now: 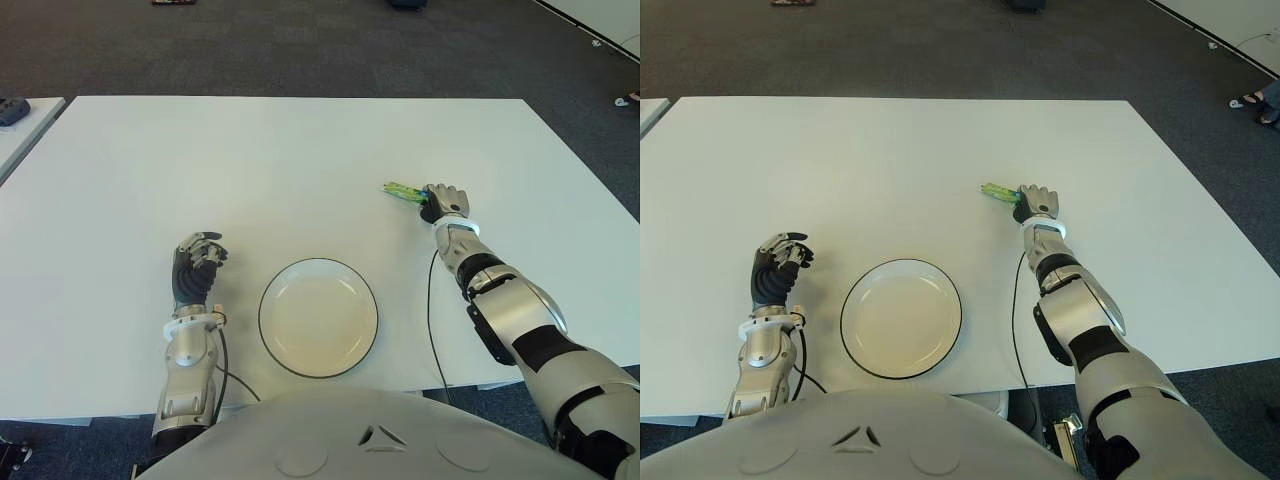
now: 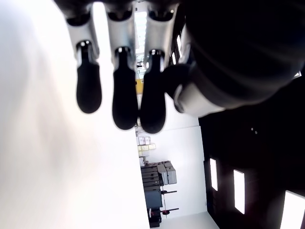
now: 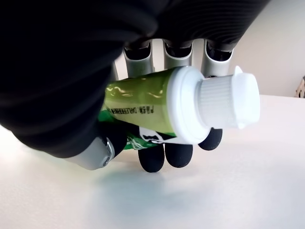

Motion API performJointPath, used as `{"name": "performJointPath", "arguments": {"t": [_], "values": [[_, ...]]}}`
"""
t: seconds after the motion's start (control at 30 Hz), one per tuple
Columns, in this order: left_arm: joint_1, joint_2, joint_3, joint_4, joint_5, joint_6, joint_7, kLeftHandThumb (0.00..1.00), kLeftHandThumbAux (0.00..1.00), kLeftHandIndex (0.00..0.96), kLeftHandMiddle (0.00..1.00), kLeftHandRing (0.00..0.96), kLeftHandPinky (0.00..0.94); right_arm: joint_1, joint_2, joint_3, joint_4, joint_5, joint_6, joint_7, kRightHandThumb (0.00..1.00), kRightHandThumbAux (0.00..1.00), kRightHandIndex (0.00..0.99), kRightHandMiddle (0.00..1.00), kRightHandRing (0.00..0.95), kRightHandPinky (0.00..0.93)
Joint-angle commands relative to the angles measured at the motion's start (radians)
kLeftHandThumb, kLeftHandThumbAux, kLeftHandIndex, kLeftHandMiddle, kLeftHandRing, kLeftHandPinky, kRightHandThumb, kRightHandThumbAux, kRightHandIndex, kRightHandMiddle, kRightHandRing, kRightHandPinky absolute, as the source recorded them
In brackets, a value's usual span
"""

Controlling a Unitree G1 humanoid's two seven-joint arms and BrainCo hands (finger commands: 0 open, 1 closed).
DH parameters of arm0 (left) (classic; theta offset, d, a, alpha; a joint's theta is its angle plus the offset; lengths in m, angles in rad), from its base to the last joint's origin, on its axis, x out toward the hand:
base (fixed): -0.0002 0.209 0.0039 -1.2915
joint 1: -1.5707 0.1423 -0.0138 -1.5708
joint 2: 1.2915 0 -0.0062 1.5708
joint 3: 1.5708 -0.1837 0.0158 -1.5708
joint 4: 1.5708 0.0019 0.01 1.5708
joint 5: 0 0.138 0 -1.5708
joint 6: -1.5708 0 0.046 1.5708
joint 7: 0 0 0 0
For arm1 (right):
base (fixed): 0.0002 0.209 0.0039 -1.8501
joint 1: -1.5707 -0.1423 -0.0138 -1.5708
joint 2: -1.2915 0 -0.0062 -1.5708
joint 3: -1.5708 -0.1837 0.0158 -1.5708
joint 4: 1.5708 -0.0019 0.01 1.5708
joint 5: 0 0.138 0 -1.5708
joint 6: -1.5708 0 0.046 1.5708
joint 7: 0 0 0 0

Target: Put the toothpaste on the table into the plate.

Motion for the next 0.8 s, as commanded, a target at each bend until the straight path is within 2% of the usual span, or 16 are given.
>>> {"name": "performJointPath", "arguments": {"t": [0.03,0.13,0.27,0.57,0.8], "values": [[-0.013,0.000,0.001,0.016,-0.002,0.011,0.003,0.706,0.715,0.433,0.614,0.590,0.580,0.015,-0.001,-0.013,0.007,0.015,-0.020,-0.002,0.699,0.726,0.428,0.574,0.575,0.542],[-0.016,0.001,0.002,0.019,-0.005,0.008,0.001,0.706,0.715,0.433,0.620,0.595,0.587,0.011,0.000,-0.036,0.005,0.034,-0.034,-0.007,0.700,0.726,0.428,0.563,0.569,0.564],[-0.018,0.002,0.002,0.023,-0.004,0.003,0.003,0.707,0.715,0.433,0.623,0.601,0.581,-0.002,0.010,-0.064,0.000,0.061,-0.047,-0.012,0.702,0.725,0.429,0.583,0.605,0.635],[-0.023,-0.001,0.003,0.030,-0.010,-0.003,0.005,0.707,0.714,0.433,0.618,0.594,0.574,-0.041,0.060,-0.158,-0.020,0.151,-0.111,-0.074,0.704,0.727,0.434,0.720,0.744,0.785],[-0.026,0.002,0.001,0.031,-0.012,-0.001,0.000,0.706,0.715,0.433,0.616,0.598,0.582,-0.072,0.089,-0.203,-0.041,0.200,-0.184,-0.093,0.705,0.727,0.438,0.803,0.819,0.849]]}}
